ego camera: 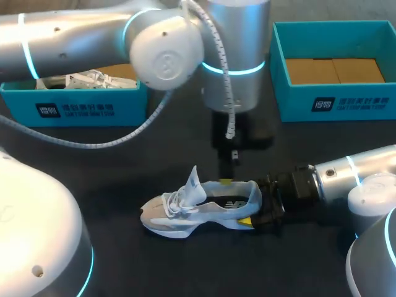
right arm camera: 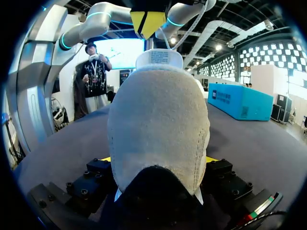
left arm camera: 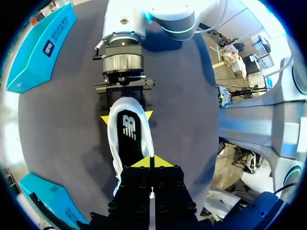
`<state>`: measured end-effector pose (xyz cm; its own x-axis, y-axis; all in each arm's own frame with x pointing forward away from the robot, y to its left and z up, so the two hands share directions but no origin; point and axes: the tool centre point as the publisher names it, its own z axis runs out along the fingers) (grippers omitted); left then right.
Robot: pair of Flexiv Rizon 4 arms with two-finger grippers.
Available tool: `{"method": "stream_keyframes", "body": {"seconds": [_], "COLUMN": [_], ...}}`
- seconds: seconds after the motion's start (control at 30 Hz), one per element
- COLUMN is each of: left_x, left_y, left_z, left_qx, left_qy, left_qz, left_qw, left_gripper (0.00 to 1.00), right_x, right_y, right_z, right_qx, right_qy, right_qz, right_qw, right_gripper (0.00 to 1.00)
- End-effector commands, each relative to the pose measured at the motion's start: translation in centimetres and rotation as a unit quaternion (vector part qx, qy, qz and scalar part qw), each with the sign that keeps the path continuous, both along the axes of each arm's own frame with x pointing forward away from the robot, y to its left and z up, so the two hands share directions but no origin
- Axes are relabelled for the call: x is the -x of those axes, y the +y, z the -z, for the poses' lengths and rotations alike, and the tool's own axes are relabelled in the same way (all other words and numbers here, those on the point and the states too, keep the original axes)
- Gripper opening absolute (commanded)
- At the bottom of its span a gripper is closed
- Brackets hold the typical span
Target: Take the shoe out of the shoebox, open the shoe tongue, remove and reinsert the insole, then place the shoe into the shoebox
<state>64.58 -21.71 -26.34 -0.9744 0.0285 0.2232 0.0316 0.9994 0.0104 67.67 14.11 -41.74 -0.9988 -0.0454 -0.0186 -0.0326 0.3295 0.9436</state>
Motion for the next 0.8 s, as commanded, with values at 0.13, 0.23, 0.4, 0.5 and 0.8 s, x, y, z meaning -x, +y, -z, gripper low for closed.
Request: {"method": "stream_keyframes", "body": {"seconds": [0.13, 0.23, 0.4, 0.5, 0.8], "left_x": [-0.1, 0.0, -1.8, -3.1, -4.1], "left_y": [-0.5, -1.1, -2.3, -2.6, -2.6], "left_z": [0.0, 1.2, 4.5, 6.2, 8.9], "left_qx": [-0.013, -0.020, -0.009, -0.007, -0.002], "left_qy": [0.000, -0.019, 0.011, 0.033, 0.070], "left_qz": [0.003, 0.008, 0.008, 0.001, 0.014], "left_qw": [1.000, 1.000, 1.000, 0.999, 0.997], "left_gripper": [0.00, 0.00, 0.00, 0.00, 0.00], "right_x": [0.1, 0.1, 0.1, 0.1, 0.1], "right_y": [0.1, 0.1, 0.1, 0.1, 0.1], "right_z": [0.0, 0.0, 0.0, 0.0, 0.0], "right_qx": [0.002, 0.002, 0.002, 0.002, 0.002], "right_qy": [0.000, 0.000, 0.000, 0.000, 0.000], "right_qz": [0.000, 0.000, 0.000, 0.000, 0.000], "right_qw": [1.000, 1.000, 1.000, 1.000, 1.000], "right_gripper": [0.00, 0.00, 0.00, 0.00, 0.00]}}
